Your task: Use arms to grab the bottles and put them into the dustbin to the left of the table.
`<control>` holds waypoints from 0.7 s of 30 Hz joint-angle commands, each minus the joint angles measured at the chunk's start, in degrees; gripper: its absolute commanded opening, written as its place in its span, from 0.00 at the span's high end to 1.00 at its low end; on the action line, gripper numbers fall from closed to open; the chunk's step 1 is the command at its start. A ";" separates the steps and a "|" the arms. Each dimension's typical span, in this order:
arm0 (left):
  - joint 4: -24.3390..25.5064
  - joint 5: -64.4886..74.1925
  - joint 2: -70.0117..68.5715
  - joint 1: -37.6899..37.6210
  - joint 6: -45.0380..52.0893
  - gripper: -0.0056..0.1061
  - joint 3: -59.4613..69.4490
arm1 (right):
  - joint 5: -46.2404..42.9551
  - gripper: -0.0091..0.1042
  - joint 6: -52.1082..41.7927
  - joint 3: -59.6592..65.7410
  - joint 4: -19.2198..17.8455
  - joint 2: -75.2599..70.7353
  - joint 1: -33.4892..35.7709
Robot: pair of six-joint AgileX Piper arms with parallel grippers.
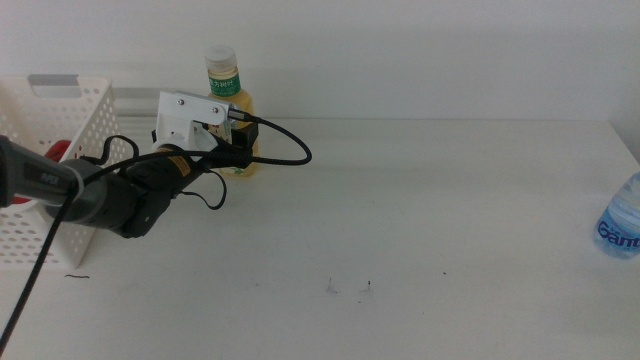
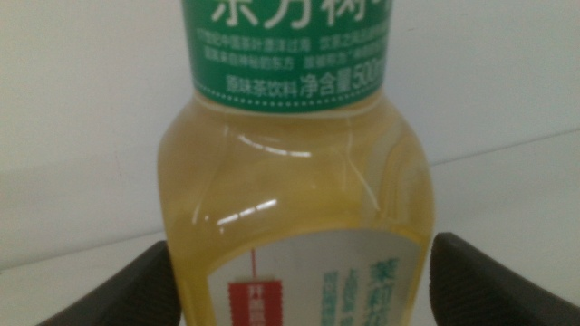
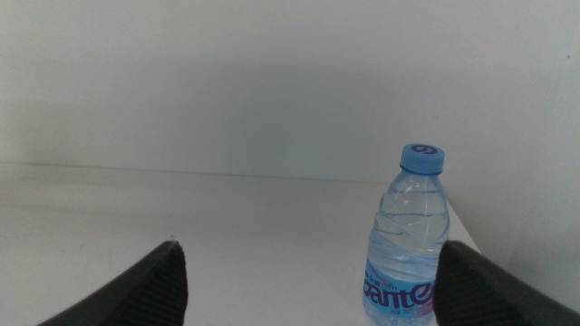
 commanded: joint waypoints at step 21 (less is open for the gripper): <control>-2.70 -2.00 6.35 0.13 0.18 0.11 -7.98 | -0.33 0.10 -0.39 0.18 -0.20 -0.27 -0.37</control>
